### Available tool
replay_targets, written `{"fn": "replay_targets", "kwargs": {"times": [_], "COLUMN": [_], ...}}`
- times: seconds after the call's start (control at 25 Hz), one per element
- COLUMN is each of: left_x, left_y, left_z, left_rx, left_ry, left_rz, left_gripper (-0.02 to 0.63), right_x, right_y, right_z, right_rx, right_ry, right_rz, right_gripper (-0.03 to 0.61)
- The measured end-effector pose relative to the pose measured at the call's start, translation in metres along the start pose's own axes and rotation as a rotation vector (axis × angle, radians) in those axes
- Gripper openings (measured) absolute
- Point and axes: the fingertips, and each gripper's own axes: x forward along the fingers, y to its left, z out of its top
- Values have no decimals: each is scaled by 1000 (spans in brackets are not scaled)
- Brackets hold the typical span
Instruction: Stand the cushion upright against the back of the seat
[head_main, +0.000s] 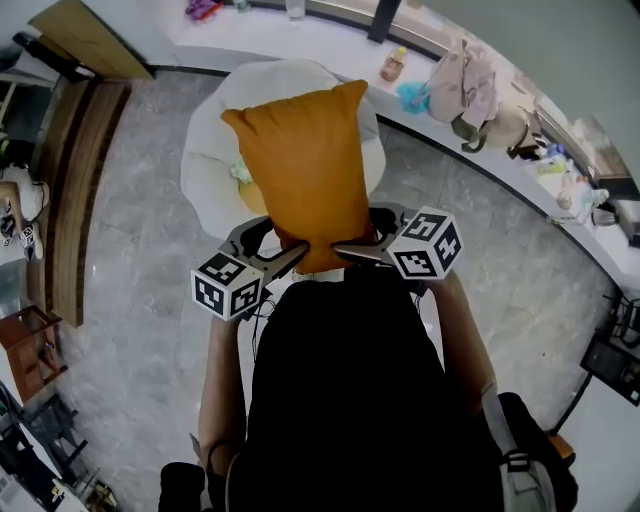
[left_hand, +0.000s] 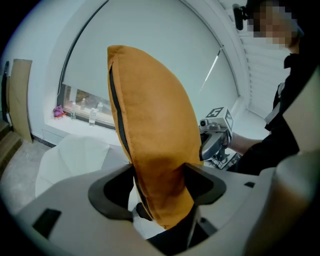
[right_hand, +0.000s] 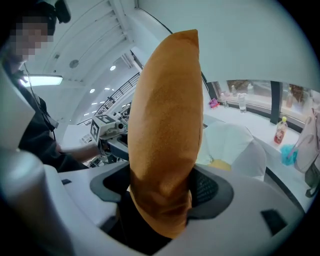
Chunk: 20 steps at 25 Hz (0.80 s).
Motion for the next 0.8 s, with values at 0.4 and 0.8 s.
{"fn": "replay_targets", "kwargs": {"times": [0.4,0.8], "left_x": [81,154], "left_y": [16,35], "left_z": [71,110], "left_rx": [-57,-151], "left_ry": [-33,-68], "left_rz": [70,126], "left_gripper": [333,322], "right_x": [-48,-69], "right_y": [-94,-184], "right_z": [38,53], "right_rx": [-66,73], "right_ry": [67,167], "right_rz": [217,406], "right_gripper": [350,350]}}
